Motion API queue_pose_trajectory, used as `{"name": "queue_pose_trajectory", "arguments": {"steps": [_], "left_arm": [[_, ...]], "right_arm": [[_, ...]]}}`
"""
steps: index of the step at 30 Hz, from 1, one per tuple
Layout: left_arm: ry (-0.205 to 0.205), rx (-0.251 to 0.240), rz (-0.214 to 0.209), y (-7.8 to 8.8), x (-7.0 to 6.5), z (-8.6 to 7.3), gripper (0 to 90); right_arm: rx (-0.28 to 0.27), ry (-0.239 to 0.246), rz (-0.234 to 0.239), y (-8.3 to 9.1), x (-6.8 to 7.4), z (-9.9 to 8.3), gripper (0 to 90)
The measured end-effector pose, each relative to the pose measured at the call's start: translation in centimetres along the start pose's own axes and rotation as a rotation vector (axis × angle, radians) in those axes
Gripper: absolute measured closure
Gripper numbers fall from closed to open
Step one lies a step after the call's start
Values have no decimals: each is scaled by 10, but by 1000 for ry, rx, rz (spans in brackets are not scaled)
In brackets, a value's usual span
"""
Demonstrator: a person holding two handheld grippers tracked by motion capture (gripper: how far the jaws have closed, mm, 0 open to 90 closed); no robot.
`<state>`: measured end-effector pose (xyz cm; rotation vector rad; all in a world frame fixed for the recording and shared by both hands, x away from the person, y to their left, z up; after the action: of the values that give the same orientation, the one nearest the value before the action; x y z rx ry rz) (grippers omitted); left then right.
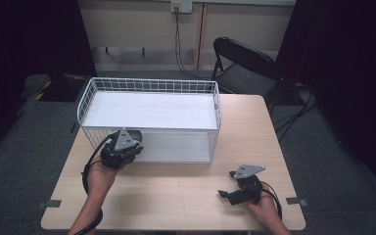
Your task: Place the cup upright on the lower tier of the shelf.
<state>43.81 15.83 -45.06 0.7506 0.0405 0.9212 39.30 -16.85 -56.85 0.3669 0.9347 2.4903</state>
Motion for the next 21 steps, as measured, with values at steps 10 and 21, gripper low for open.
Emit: {"name": "queue_pose_trajectory", "arguments": {"steps": [10, 21], "left_arm": [[-7, -14, 28, -4, 3, 7, 827], [5, -13, 44, -13, 3, 7, 826]], "right_arm": [[0, 0, 0, 0, 0, 0, 133], [0, 0, 0, 0, 0, 0, 133]]}}
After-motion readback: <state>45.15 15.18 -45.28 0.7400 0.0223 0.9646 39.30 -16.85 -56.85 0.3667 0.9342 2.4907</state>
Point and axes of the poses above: each handheld gripper's, and its own axes: y roughly backward along the jaws, z roughly out of its top, x roughly to its left, the point moved 9 cm from there along -y, roughly forward along the jaws, and after that the axes turned 6 degrees about z, right-handed, at the moved point
